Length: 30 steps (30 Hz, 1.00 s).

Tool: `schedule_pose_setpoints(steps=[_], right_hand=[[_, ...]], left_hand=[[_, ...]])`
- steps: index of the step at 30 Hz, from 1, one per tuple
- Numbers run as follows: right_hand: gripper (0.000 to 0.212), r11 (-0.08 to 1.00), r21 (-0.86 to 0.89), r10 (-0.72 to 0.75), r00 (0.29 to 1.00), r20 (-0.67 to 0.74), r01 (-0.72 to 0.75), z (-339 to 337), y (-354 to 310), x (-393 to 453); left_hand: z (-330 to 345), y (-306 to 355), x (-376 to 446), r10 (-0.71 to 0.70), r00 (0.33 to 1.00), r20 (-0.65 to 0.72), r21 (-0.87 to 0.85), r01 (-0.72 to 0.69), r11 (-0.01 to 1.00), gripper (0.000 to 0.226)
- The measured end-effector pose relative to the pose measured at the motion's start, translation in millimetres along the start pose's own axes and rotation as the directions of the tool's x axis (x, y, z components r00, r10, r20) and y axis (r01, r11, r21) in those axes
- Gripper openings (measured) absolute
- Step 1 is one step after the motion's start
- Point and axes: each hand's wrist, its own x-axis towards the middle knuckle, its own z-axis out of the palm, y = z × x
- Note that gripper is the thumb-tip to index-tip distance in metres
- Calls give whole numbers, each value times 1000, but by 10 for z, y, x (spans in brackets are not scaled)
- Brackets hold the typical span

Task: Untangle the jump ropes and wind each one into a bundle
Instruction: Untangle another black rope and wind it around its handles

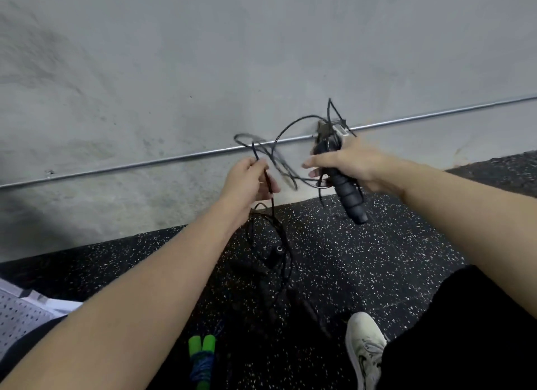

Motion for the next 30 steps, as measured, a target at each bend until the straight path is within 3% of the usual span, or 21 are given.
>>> schedule_pose_setpoints(steps=[2, 5, 10, 13, 16, 18, 20, 23, 25, 30], right_hand=[[36, 1000, -1, 18, 996, 88, -18, 111, -4, -15], [33, 999, 30, 7, 983, 186, -13, 288, -19, -57], [20, 991, -74, -97, 983, 155, 109, 577, -97, -104], [22, 995, 67, -83, 992, 94, 77, 608, -169, -61], [33, 959, 249, -128, 991, -36, 133, 539, -261, 15], [35, 935, 315, -146, 986, -84, 165, 507, -297, 8], [31, 921, 348, -145, 984, -108, 174, 489, -350, -47], [17, 869, 464, -120, 983, -142, 173, 415, -450, -81], [10, 817, 554, -94, 984, -151, 163, 341, -496, -60], [4, 737, 658, -53, 983, -176, 158, 214, -503, -23]], left_hand=[[29, 52, 6, -62, 998, -11, -181, 59, 982, 18], [94, 173, -40, -58, 998, -9, -322, 52, 945, 18], [96, 332, -86, 9, 999, 40, -549, 15, 835, 17], [-4, 274, -71, 0, 997, -78, -415, -32, 909, 26], [-74, 20, -171, 86, 987, -133, -91, -98, 991, 29], [-64, -209, -267, 162, 986, -44, 124, -155, 980, 24], [-39, -382, -314, 119, 983, 138, 239, -149, 959, 24], [-19, -567, -289, 113, 939, 324, 458, -260, 850, 11], [-21, -615, -281, 141, 935, 326, 508, -299, 808, 9], [125, -533, -337, 206, 925, 319, 497, -348, 795, 57]])
